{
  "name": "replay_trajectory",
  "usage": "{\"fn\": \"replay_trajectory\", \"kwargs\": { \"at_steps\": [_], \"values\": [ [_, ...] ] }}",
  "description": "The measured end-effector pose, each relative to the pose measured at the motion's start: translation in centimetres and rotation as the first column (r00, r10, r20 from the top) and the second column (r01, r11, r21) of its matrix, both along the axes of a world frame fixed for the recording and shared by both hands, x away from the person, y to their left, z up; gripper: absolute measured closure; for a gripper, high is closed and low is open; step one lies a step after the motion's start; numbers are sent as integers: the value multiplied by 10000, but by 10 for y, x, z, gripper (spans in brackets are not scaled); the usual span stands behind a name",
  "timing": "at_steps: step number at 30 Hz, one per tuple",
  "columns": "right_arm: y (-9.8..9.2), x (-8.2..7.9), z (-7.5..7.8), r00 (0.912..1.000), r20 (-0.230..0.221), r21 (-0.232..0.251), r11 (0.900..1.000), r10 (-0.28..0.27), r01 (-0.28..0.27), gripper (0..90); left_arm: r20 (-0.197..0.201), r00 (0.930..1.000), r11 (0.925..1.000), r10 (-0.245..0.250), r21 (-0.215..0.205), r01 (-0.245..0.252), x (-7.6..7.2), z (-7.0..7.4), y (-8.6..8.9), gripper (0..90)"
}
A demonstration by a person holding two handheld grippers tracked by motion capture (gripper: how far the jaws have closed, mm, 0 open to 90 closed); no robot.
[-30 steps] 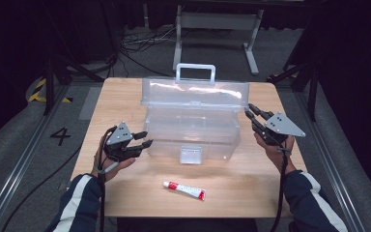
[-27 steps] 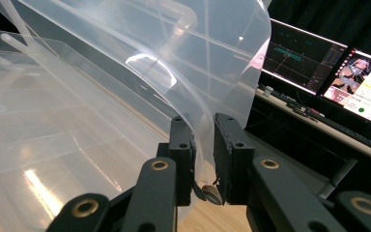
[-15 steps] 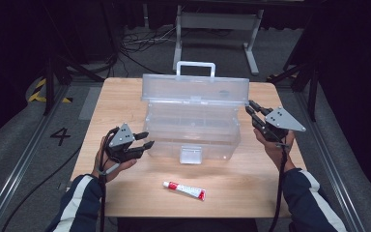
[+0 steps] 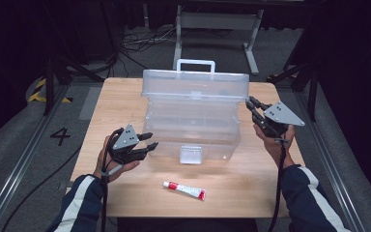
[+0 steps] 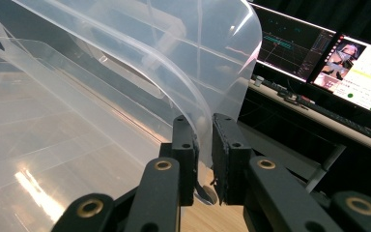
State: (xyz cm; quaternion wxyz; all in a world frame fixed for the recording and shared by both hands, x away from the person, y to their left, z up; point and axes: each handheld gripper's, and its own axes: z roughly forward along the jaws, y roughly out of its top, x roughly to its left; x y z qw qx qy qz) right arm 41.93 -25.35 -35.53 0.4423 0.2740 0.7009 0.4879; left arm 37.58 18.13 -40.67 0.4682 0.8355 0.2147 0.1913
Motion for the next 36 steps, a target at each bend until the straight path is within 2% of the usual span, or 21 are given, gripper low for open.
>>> {"fn": "replay_trajectory", "kwargs": {
  "at_steps": [6, 7, 10, 16, 24, 27, 30, 34, 36],
  "values": [
    [1, 4, 5, 9999, -83, 66, 9999, -114, 114, 810, 28, 9996, 9991, -288, 319, 287, 1, -1, -10, 566],
    [2, 7, 7, 9997, -173, 140, 9998, -149, 151, 812, -3, 9994, 9988, -332, 364, 332, 1, -1, -12, 529],
    [3, 11, 12, 9993, -277, 57, 9997, -231, 233, 816, -6, 9990, 9971, -440, 620, 440, 2, -3, -20, 498],
    [5, 14, 17, 9982, -440, 55, 9991, -413, 416, 819, 7, 9976, 9939, -690, 866, 687, 4, -4, -29, 479],
    [6, 24, 26, 9963, -717, 153, 9987, -473, 485, 822, -500, 9920, 9839, -1161, 1306, 1217, 14, -8, -44, 463],
    [6, 27, 28, 9954, -825, 214, 9985, -494, 513, 823, -489, 9915, 9808, -1206, 1484, 1266, 14, -8, -47, 463],
    [6, 30, 31, 9946, -870, 179, 9981, -568, 586, 826, -706, 9881, 9776, -1368, 1515, 1461, 17, -8, -50, 465],
    [7, 35, 33, 9936, -934, 221, 9976, -630, 653, 828, -1071, 9814, 9696, -1596, 1699, 1762, 24, -10, -54, 477],
    [7, 37, 35, 9933, -983, 262, 9976, -611, 640, 827, -1124, 9803, 9682, -1622, 1739, 1801, 26, -10, -54, 498]
  ]
}}
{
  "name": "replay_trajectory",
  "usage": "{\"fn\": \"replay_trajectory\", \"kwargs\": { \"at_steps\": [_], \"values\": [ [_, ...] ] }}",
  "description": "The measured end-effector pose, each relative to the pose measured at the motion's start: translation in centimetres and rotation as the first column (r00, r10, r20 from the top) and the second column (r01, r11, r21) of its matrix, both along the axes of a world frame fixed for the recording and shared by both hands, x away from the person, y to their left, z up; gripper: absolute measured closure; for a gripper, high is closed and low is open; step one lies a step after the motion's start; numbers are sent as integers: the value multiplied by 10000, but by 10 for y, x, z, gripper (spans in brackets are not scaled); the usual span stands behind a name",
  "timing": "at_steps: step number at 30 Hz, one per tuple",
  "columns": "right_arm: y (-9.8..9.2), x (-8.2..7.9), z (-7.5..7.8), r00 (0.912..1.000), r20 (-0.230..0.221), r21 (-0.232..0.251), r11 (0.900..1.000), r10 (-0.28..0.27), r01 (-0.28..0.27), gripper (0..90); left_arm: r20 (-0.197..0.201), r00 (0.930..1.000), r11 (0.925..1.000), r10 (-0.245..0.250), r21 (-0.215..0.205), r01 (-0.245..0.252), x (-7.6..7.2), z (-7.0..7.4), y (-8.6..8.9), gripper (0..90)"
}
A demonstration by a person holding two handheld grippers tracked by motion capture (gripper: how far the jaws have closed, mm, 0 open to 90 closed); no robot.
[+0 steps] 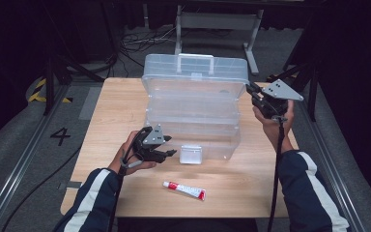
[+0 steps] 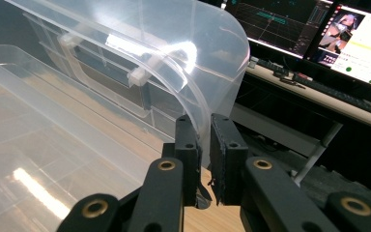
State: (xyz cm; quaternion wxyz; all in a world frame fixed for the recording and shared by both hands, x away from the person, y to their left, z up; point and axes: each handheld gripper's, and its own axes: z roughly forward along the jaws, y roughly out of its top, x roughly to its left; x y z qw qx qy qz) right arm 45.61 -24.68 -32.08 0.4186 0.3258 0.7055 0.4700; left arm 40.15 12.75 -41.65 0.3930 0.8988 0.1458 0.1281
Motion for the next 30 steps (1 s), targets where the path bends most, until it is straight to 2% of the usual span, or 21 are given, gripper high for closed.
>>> {"fn": "replay_trajectory", "kwargs": {
  "at_steps": [5, 8, 10, 14, 17, 23, 30],
  "values": [
    [0, 6, 2, 10000, 2, 72, 10000, -44, 44, 831, -298, 9996, 9995, -3, 308, 12, 8, -3, -2, 518],
    [0, 9, 4, 10000, -17, 58, 10000, -66, 66, 834, -369, 9993, 9979, -36, 648, 60, 10, -5, -7, 531],
    [0, 12, 5, 10000, -40, 75, 9999, -81, 81, 834, -283, 9996, 9962, -95, 861, 119, 11, -4, -10, 556],
    [1, 17, 5, 9998, -65, 411, 9990, -186, 188, 836, -326, 9995, 9966, 28, 824, -1, 12, -2, -11, 603],
    [1, 17, 5, 9997, -19, 420, 9988, -233, 234, 837, -294, 9995, 9965, 136, 826, -111, 13, -2, -10, 654],
    [2, 22, 7, 9996, 3, 320, 9991, -277, 276, 841, -389, 9992, 9960, 106, 886, -71, 14, -1, -10, 661],
    [1, 37, 12, 9992, -247, 563, 9979, -312, 326, 844, -374, 9993, 9947, 41, 1024, -2, 16, 0, -10, 663]
  ]
}}
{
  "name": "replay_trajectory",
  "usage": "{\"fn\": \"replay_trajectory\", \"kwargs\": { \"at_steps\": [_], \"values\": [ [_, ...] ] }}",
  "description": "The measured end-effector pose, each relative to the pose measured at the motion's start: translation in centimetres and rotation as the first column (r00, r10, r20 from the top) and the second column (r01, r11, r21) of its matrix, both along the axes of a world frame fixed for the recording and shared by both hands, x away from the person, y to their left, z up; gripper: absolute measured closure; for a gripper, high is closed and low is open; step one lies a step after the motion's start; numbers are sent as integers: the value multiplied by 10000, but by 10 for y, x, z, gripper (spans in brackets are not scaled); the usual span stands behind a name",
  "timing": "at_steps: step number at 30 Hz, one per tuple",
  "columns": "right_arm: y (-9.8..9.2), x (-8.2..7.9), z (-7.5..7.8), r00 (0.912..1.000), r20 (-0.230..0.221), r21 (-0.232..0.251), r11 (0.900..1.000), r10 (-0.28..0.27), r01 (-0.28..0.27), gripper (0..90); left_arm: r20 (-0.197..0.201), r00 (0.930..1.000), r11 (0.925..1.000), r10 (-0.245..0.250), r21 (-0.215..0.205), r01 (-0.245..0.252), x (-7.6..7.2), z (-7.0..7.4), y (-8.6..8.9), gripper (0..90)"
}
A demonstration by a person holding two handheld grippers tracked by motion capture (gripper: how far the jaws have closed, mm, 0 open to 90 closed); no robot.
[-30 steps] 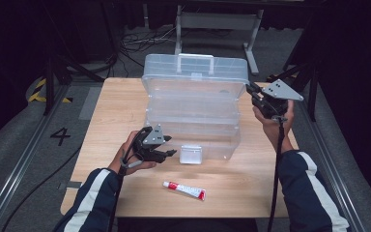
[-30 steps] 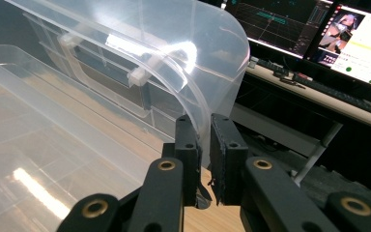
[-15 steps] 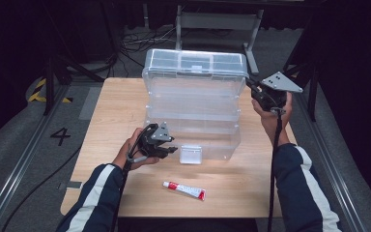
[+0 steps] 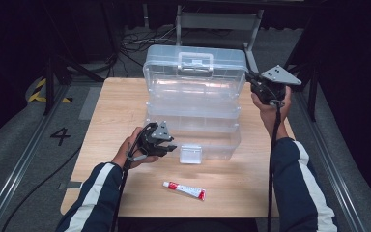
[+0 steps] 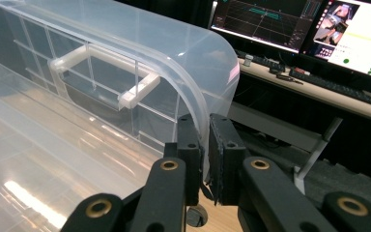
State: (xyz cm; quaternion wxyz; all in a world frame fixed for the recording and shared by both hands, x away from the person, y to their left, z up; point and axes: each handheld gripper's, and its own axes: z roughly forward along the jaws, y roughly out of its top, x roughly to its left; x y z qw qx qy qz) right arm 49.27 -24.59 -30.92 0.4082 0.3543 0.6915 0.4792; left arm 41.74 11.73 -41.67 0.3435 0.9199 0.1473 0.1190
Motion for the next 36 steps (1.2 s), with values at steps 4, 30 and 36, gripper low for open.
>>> {"fn": "replay_trajectory", "kwargs": {
  "at_steps": [4, 30, 36],
  "values": [
    [1, 6, 2, 9999, -97, 73, 10000, -60, 61, 845, 27, 10000, 10000, -9, 27, 9, 0, 0, 0, 664],
    [1, 69, 14, 9870, -1547, 363, 9982, -425, 487, 845, -226, 9997, 9999, -107, 15, 108, 3, 1, 3, 674],
    [2, 80, 12, 9839, -1687, 376, 9971, -594, 667, 845, -245, 9996, 9999, -120, -30, 119, 3, 0, 3, 676]
  ]
}}
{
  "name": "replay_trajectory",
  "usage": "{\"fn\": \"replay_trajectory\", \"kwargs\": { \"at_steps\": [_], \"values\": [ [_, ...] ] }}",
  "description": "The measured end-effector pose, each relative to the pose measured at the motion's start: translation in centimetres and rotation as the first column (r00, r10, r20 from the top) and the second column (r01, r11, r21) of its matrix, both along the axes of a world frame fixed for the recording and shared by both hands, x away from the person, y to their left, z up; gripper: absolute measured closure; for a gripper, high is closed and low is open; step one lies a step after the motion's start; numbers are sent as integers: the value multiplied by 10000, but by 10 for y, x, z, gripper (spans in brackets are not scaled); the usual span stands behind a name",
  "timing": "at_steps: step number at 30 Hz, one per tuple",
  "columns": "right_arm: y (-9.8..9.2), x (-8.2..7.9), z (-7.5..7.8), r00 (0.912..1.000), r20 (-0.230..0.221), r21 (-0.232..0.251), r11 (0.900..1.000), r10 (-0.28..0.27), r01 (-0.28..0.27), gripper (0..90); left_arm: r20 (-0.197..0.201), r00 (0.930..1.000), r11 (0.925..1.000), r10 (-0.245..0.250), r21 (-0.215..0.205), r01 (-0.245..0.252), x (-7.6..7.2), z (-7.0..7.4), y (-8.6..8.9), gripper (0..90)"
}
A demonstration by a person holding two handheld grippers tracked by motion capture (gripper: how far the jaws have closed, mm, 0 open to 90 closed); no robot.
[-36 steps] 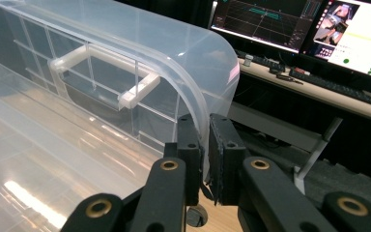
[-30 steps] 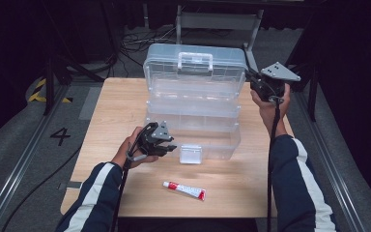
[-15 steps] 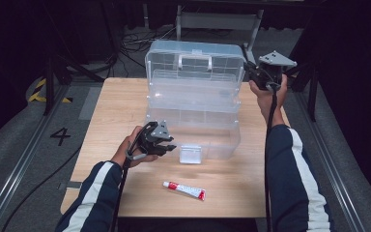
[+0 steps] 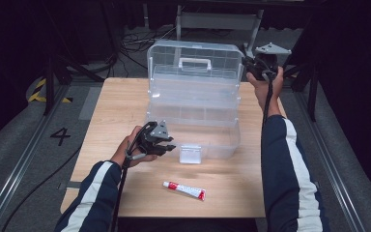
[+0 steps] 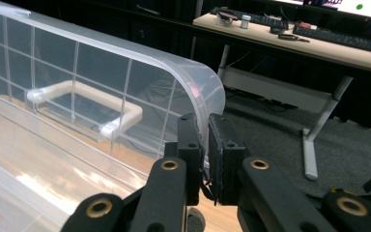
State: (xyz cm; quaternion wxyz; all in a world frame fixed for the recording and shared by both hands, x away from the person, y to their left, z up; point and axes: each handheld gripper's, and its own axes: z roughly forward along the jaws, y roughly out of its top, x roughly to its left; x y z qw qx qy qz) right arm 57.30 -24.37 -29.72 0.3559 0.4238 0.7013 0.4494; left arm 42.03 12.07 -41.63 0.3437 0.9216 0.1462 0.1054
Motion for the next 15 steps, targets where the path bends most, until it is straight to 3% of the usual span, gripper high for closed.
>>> {"fn": "replay_trajectory", "kwargs": {
  "at_steps": [5, 7, 15],
  "values": [
    [0, 9, -1, 9999, -146, -82, 10000, -52, 51, 845, -237, 9997, 9999, -102, 13, 102, 1, -2, 6, 699],
    [0, 12, -2, 9998, -191, -99, 9999, -20, 18, 846, -393, 9989, 9991, -260, -352, 246, 1, -2, 10, 732],
    [4, 24, -2, 9992, -400, -409, 9992, -35, 18, 846, -234, 9992, 9994, -325, -114, 323, -3, -1, 6, 749]
  ]
}}
